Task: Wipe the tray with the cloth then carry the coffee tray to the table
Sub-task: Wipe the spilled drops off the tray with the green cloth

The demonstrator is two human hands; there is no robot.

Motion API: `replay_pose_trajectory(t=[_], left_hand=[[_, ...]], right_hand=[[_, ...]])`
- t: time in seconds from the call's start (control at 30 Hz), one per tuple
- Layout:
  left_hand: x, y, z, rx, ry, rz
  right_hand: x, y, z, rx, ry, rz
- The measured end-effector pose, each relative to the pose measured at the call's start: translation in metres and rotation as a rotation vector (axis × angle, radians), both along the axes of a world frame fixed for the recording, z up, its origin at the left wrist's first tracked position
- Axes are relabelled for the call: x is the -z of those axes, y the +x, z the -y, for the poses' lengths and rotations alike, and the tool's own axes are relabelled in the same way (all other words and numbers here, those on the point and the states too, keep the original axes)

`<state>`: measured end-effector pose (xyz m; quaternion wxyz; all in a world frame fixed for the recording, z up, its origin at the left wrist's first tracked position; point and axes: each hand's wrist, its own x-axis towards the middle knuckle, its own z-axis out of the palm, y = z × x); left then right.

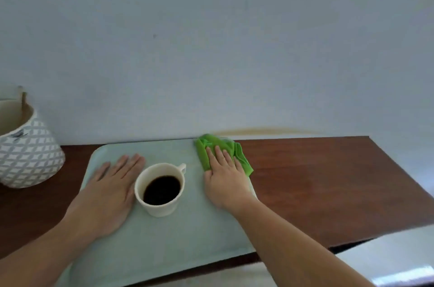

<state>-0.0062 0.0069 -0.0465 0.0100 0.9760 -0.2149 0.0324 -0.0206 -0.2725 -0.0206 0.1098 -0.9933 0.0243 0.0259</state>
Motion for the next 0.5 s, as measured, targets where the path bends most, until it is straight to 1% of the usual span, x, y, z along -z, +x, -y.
replay_pose_trajectory(t=[0.07, 0.13, 0.2, 0.27, 0.33, 0.37, 0.43, 0.5], left_hand=[[-0.003, -0.001, 0.001, -0.019, 0.042, 0.009], [-0.005, -0.002, 0.002, -0.028, 0.054, 0.008], [-0.006, -0.001, 0.002, -0.051, 0.034, -0.015], [-0.005, -0.002, 0.007, -0.05, 0.005, -0.019], [-0.007, -0.003, 0.007, -0.053, -0.021, -0.043], [-0.011, -0.004, 0.007, -0.05, -0.03, -0.055], [-0.016, -0.005, 0.007, -0.044, -0.027, -0.065], [-0.018, -0.006, 0.009, -0.041, -0.024, -0.078]], right_hand=[[-0.001, 0.001, 0.009, 0.011, -0.03, -0.02], [-0.001, -0.024, 0.011, -0.006, -0.034, -0.035], [0.002, -0.065, 0.004, -0.05, -0.065, 0.078], [0.007, -0.105, -0.007, -0.089, -0.015, 0.092], [0.018, -0.129, -0.029, -0.124, 0.011, 0.163], [0.022, -0.136, -0.042, -0.136, 0.048, 0.159], [0.021, -0.143, -0.068, -0.22, 0.086, 0.193], [0.018, -0.142, -0.089, -0.384, 0.075, 0.185]])
